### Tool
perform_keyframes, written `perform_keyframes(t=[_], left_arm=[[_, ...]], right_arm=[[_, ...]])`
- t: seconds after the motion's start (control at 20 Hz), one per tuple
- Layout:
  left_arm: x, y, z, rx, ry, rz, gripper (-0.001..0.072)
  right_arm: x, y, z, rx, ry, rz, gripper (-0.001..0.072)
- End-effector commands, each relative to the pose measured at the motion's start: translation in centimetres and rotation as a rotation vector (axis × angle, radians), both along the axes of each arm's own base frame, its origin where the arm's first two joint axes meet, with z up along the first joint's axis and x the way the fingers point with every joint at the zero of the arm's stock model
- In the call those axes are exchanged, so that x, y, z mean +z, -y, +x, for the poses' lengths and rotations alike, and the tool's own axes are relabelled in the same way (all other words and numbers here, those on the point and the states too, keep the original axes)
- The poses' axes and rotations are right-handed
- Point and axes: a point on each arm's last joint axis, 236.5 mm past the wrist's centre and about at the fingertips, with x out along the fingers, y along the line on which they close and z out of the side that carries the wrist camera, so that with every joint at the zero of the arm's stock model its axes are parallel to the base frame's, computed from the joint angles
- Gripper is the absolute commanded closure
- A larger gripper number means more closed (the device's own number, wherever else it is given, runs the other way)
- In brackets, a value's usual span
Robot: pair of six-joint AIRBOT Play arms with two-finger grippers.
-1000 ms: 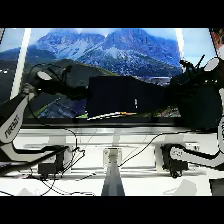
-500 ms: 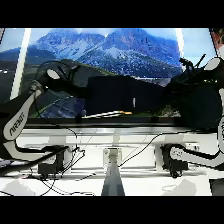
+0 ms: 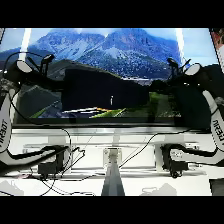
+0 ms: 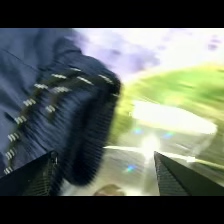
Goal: Fold the clothes and pants, and hang the long-sleeved shirts on hangers.
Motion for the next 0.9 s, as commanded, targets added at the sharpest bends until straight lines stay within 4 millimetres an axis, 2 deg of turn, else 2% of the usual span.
perform_keyframes(t=[0.0, 0.1, 0.25, 0.4, 0.6, 0.75, 0.85], left_arm=[[0.2, -0.8, -0.1, 0.004, 0.001, 0.018, 0.07], [0.1, -0.9, -0.1, 0.004, 0.001, 0.018, 0.07], [0.1, -0.9, 0.1, 0.007, 0.007, 0.02, 0.0699], [0.1, -0.9, 0.1, 0.009, 0.009, 0.021, 0.07], [-0.1, -0.9, 0.1, 0.009, 0.004, 0.02, 0.0699], [-1.1, -0.8, 0.0, 0.007, -0.026, 0.015, 0.0699], [-1.5, -0.3, 0.3, 0.023, -0.028, -0.012, 0.0699]], right_arm=[[-2.0, -3.4, 0.9, -0.09, -0.047, 0.097, 0.0016], [-2.1, -3.4, 1.4, -0.118, -0.053, 0.122, 0.0017], [-1.1, -2.9, 1.7, -0.103, -0.054, 0.123, 0.0017], [-2.6, -3.0, 0.1, -0.065, -0.122, 0.104, 0.0017], [-3.2, -5.9, 0.1, -0.107, -0.2, 0.262, 0.0018], [-3.1, -8.4, -0.1, -0.08, -0.225, 0.371, 0.0023], [-2.7, -10.4, 0.0, -0.034, -0.186, 0.4, 0.0125]])
